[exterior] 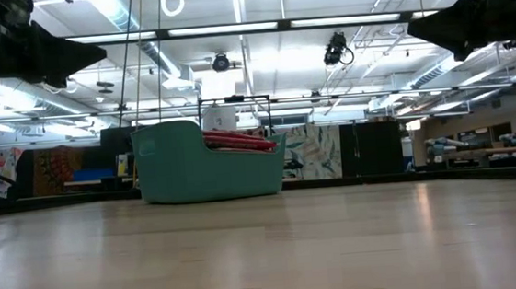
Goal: Sort popcorn bags into baskets
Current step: Return to Home Position
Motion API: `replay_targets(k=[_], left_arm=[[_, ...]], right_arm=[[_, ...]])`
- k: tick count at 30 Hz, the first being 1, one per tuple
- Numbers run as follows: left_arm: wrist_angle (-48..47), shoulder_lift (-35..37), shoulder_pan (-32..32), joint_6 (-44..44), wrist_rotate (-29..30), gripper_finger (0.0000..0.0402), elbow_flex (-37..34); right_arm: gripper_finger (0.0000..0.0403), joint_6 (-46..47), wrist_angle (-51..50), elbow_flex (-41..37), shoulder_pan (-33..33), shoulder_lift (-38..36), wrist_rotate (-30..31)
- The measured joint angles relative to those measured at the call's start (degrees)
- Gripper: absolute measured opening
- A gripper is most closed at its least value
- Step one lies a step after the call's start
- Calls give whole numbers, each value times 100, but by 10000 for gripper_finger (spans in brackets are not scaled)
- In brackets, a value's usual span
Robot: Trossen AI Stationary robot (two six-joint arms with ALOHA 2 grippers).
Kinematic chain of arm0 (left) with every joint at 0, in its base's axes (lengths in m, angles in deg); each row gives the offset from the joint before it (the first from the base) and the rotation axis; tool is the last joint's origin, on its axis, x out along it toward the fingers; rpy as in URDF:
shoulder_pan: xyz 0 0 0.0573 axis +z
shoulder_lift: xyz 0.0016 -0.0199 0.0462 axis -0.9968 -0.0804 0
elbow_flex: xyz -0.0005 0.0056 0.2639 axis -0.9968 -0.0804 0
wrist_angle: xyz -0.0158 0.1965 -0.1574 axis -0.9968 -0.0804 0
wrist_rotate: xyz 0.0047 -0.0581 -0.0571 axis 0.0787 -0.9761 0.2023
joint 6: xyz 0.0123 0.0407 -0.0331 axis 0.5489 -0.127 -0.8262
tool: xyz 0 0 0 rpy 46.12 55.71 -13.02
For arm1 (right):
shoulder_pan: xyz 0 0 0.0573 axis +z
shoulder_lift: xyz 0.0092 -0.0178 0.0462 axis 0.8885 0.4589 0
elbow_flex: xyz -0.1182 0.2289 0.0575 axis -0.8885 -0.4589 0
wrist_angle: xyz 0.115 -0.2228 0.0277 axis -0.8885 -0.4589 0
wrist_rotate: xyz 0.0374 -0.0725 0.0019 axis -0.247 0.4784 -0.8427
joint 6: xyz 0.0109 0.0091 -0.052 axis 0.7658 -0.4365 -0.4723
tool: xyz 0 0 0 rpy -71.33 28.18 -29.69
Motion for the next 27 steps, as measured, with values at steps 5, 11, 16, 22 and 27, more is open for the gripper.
replay_targets(k=[5, 11, 16, 22, 27], left_arm=[[-11, 2, 0, 150, 0, 17, 0], [-15, 2, 0, 150, 0, 18, 0], [-16, 2, 0, 148, 0, 18, -2], [-16, 2, 1, 148, 0, 18, -2], [-16, 2, 0, 146, 0, 18, -2]], right_arm=[[73, -1, 0, 0, 0, 0, -7], [73, -2, 0, 0, 0, 0, -7], [73, -2, -1, 0, 0, 0, -7], [73, -2, 0, 0, 0, 0, -7], [73, -2, -2, 0, 0, 0, -7]])
